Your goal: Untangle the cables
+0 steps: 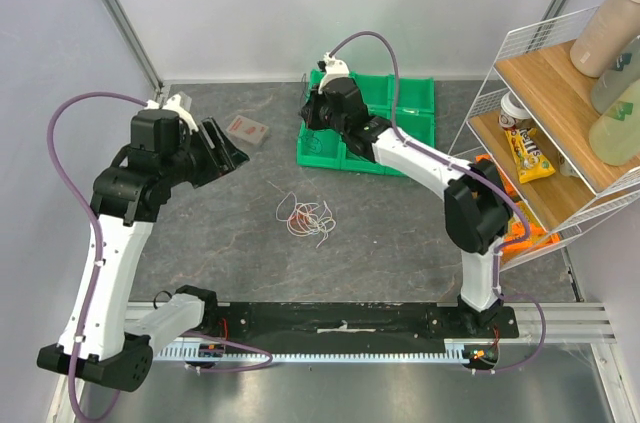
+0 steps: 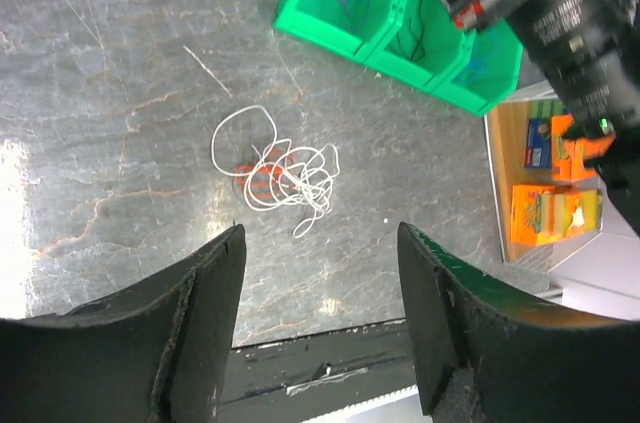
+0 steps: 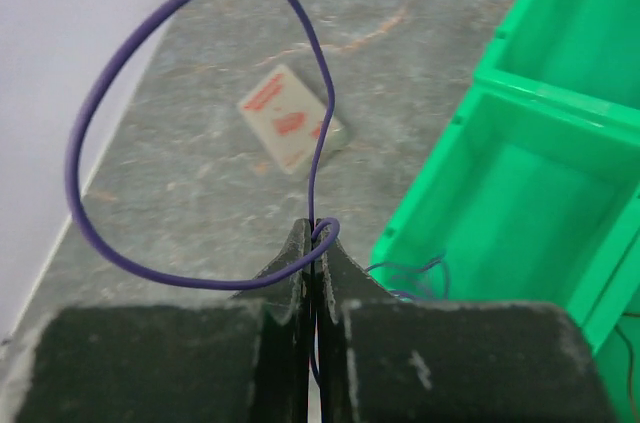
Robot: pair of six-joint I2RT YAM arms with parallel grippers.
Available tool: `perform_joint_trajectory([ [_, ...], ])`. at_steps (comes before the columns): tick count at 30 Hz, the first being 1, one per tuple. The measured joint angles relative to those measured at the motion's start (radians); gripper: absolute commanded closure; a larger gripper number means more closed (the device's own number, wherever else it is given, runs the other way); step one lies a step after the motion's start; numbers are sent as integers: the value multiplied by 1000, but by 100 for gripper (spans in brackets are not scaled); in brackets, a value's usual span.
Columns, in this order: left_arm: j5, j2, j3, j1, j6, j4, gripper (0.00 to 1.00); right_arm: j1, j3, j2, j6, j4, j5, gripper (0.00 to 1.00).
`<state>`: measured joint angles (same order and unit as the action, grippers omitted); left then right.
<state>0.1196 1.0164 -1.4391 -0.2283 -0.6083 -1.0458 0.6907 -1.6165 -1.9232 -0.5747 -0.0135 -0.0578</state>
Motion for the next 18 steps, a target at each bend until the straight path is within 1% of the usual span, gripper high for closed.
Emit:
perform_joint_trajectory([
  [3, 24, 2, 35, 0, 8, 0, 32, -28, -29, -79, 13, -13, -27, 100],
  [5, 40, 5, 43, 0, 14, 0, 32, -49, -53, -133, 17, -16, -40, 96],
  [7, 49, 6, 43, 0, 24, 1, 32, -69, -74, -186, 19, -9, -53, 86],
  [8, 52, 5, 43, 0, 28, 3, 32, -78, -95, -212, 24, 12, -56, 79],
  [9, 55, 5, 44, 0, 32, 5, 31, -87, -135, -248, 33, 46, -58, 73],
  [12, 69, 8, 56, 0, 35, 14, 28, -98, -282, -346, 60, 168, -72, 57],
  [13, 76, 10, 64, 0, 35, 17, 27, -98, -314, -364, 66, 200, -74, 54],
  [15, 100, 18, 89, 0, 35, 31, 24, -95, -340, -371, 78, 278, -74, 41],
  [17, 123, 26, 124, 0, 37, 47, 25, -92, -340, -362, 77, 322, -74, 34],
  [18, 134, 29, 149, 0, 40, 57, 26, -90, -333, -354, 77, 340, -73, 32],
])
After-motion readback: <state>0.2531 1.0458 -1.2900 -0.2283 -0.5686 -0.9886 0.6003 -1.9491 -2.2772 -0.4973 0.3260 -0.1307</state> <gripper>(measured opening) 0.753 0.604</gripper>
